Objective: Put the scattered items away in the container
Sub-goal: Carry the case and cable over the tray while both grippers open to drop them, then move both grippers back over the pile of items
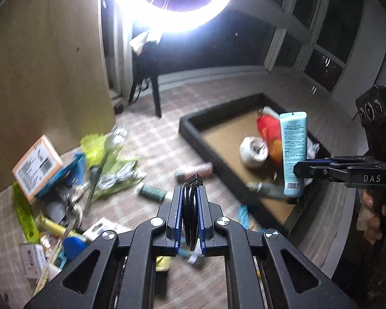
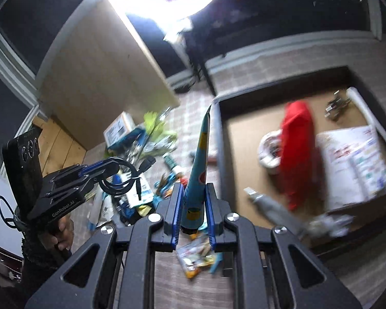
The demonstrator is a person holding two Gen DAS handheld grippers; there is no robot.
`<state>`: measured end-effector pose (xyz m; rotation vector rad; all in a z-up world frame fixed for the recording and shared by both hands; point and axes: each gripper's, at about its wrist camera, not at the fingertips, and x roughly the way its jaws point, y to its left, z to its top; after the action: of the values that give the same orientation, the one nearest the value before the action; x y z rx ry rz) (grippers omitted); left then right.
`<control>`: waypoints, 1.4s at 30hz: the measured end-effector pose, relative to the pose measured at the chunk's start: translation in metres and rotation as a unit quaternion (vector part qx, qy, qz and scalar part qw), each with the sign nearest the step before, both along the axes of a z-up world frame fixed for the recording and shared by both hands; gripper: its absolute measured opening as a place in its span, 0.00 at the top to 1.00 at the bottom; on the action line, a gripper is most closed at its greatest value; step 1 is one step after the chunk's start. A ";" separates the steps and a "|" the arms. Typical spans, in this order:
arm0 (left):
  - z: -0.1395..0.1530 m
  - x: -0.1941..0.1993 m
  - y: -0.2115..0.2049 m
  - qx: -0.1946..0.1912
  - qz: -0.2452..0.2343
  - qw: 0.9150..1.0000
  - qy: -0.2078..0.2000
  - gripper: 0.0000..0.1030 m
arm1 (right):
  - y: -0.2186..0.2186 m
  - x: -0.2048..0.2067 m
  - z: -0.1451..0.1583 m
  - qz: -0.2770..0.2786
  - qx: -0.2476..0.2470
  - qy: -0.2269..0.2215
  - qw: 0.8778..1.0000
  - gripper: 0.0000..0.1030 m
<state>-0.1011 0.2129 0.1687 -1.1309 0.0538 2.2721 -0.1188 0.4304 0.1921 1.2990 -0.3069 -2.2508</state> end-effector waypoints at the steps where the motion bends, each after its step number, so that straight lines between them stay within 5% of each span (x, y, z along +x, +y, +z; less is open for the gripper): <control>1: 0.004 -0.002 0.009 0.004 0.001 1.000 0.003 0.91 | 0.010 -0.003 0.005 -0.006 0.005 0.007 1.000 0.84; 11: 0.033 -0.025 0.090 0.024 -0.003 0.999 0.037 0.91 | 0.096 -0.050 0.035 -0.056 0.068 0.055 0.995 0.84; 17: 0.037 -0.043 0.129 0.026 -0.023 0.999 0.038 0.88 | 0.108 -0.085 0.023 -0.051 0.107 0.044 0.992 0.77; 18: 0.038 -0.047 0.136 0.021 -0.023 0.999 0.034 0.70 | 0.106 -0.085 0.023 -0.056 0.117 0.045 0.990 0.69; 19: 0.039 -0.048 0.140 0.014 -0.019 0.999 0.034 0.45 | 0.105 -0.086 0.023 -0.074 0.135 0.056 0.987 0.50; 20: 0.043 -0.047 0.141 0.013 -0.015 0.999 0.046 0.40 | 0.105 -0.086 0.024 -0.080 0.141 0.068 0.984 0.42; 30: 0.044 -0.044 0.097 -0.011 -0.002 0.997 0.072 0.44 | 0.068 -0.069 0.030 -0.025 0.141 0.119 0.982 0.42; 36: 0.025 -0.039 0.044 -0.030 0.027 0.998 0.051 0.44 | 0.029 -0.058 0.025 0.036 0.137 0.118 0.983 0.42; 42: -0.014 -0.030 0.007 -0.041 0.048 0.998 0.005 0.56 | -0.010 -0.048 0.008 0.098 0.120 0.092 0.984 0.42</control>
<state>-0.1306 0.2203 0.1551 -1.1876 0.0991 2.3797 -0.1671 0.4208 0.2005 1.1674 0.1580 -2.2654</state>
